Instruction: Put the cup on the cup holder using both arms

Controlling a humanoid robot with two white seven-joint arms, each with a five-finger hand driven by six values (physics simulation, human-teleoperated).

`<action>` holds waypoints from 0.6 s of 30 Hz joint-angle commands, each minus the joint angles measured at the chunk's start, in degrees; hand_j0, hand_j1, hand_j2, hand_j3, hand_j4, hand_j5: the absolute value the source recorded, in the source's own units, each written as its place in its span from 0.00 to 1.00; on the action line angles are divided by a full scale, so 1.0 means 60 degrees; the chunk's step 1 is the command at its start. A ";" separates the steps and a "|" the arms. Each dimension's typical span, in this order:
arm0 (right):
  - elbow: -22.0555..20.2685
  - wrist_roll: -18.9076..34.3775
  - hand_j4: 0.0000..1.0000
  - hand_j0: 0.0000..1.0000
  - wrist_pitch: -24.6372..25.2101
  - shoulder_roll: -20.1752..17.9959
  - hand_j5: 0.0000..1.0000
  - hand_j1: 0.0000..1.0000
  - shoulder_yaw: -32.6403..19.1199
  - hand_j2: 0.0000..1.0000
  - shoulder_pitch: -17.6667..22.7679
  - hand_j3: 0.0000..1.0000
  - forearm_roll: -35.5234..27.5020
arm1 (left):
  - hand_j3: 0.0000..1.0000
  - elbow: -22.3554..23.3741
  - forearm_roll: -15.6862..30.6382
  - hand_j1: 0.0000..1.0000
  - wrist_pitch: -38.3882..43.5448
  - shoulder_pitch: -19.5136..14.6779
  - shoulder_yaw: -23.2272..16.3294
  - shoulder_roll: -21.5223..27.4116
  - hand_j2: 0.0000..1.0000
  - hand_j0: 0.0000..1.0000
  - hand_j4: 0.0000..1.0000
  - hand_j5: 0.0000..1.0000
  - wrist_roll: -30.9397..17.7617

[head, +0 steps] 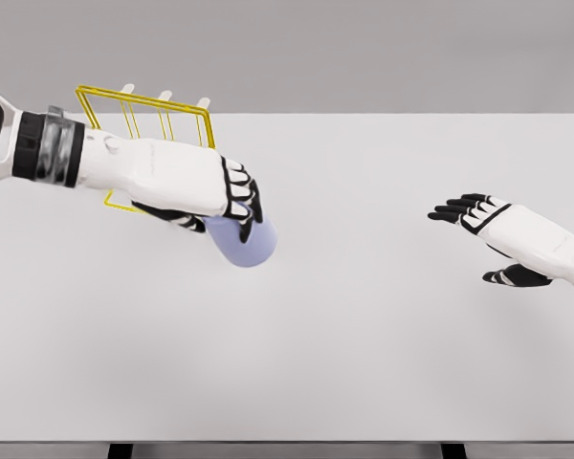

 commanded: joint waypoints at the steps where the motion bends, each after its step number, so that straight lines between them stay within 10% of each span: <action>1: -0.0005 -0.0005 1.00 1.00 0.0028 0.0002 1.00 1.00 0.0043 1.00 0.0000 1.00 -0.0065 | 0.52 -0.0007 0.0221 0.52 0.0020 0.0000 0.0231 0.0193 0.52 0.52 0.52 0.52 0.0016; 18: -0.0005 -0.0005 1.00 1.00 0.0028 -0.0042 1.00 1.00 0.0014 1.00 0.0000 1.00 -0.0065 | 0.52 0.0022 0.0836 0.52 0.0020 0.0073 0.1168 0.0661 0.52 0.52 0.52 0.52 0.0016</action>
